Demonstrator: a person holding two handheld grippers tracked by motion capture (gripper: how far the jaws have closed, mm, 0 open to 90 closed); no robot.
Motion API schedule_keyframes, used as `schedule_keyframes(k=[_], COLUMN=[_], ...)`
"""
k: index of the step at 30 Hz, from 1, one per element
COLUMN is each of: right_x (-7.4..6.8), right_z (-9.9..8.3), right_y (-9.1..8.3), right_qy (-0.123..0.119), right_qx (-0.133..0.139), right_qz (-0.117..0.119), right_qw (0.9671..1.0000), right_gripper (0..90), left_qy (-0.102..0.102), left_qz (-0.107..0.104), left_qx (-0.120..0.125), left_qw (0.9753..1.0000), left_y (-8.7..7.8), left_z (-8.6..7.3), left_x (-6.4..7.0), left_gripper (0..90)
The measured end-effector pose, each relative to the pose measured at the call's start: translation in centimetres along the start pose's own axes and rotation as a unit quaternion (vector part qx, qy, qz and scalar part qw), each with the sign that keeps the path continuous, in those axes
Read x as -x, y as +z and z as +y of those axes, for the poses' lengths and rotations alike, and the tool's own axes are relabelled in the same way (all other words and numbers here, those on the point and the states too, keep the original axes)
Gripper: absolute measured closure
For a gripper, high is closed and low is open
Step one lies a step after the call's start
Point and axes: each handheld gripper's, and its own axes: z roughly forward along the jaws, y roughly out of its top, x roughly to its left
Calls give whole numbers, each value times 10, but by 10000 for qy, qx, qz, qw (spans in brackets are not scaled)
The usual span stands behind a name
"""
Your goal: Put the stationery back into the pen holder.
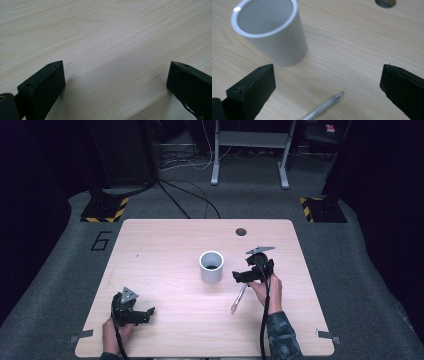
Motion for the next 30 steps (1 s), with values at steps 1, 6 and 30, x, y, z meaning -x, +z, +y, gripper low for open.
schedule_keyframes(k=[1, 6, 30], right_x=[3, 11, 0], right_z=[-3, -18, -38], right_y=[0, 4, 45], right_qy=[64, 356, 574], right_qx=[-3, -178, -951], right_qz=[-11, -15, -187], right_qw=[10000, 9992, 9936], right_gripper=[0, 0, 311], left_qy=[2, 27, -9], left_qz=[-2, -2, -3], left_qx=[1, -15, 12], left_qw=[10000, 10000, 10000], left_y=[0, 0, 0], left_z=[0, 0, 0], left_x=[0, 0, 0], left_gripper=[18, 19, 19])
